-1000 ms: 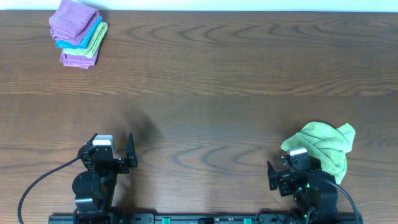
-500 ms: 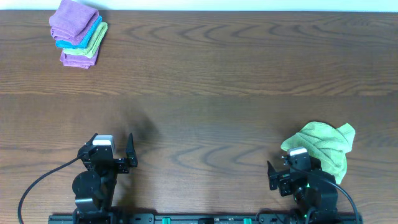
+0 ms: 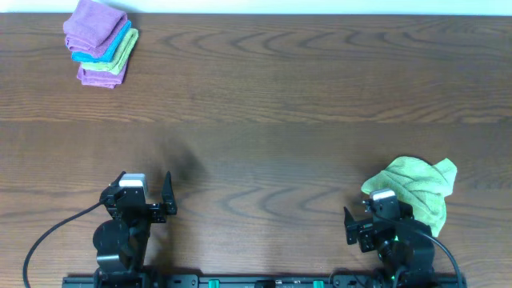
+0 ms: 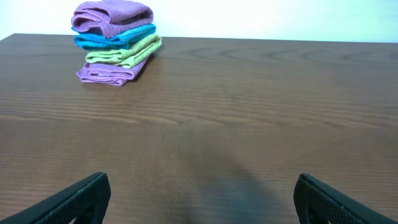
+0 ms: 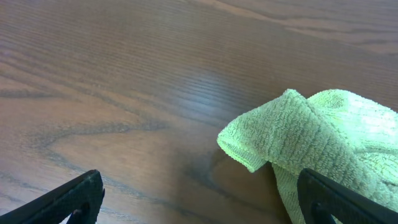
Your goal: Fold the cloth
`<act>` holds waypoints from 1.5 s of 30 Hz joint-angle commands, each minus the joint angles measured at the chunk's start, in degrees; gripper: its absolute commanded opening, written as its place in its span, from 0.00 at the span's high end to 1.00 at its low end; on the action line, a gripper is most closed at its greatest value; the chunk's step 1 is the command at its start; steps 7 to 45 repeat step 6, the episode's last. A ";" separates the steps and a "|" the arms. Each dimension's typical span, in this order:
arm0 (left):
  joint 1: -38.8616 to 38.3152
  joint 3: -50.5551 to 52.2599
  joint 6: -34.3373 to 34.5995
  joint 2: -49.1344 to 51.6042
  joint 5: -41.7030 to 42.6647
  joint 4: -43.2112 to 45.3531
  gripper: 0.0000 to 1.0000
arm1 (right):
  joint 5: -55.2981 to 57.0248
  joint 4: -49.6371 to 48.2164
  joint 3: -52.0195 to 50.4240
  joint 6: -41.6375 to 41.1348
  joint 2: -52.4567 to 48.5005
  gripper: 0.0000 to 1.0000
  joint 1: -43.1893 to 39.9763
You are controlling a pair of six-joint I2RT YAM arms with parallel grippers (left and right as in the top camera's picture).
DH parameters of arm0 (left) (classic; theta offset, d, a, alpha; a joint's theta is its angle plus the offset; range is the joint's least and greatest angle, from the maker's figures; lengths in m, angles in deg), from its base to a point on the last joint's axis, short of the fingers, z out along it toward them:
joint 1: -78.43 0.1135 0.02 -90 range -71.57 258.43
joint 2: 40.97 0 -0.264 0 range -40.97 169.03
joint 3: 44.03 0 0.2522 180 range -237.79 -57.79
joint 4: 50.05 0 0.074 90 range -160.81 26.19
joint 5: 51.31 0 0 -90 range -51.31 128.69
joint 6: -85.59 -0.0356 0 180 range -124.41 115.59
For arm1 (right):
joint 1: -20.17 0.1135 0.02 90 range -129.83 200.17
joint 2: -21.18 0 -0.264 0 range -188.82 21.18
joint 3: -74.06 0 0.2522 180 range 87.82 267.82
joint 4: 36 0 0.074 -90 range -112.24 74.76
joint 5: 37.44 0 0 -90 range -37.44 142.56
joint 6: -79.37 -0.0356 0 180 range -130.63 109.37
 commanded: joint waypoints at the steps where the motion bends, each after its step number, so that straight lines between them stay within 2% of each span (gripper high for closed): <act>1: 0.39 1.38 0.17 -0.37 -0.59 -0.35 0.05 | -0.37 0.04 -0.85 -0.20 0.50 0.01 -0.22; 45: 0.42 1.36 0.17 -0.37 -0.59 -0.35 0.04 | -0.37 0.04 -0.85 -0.20 0.50 0.01 -0.22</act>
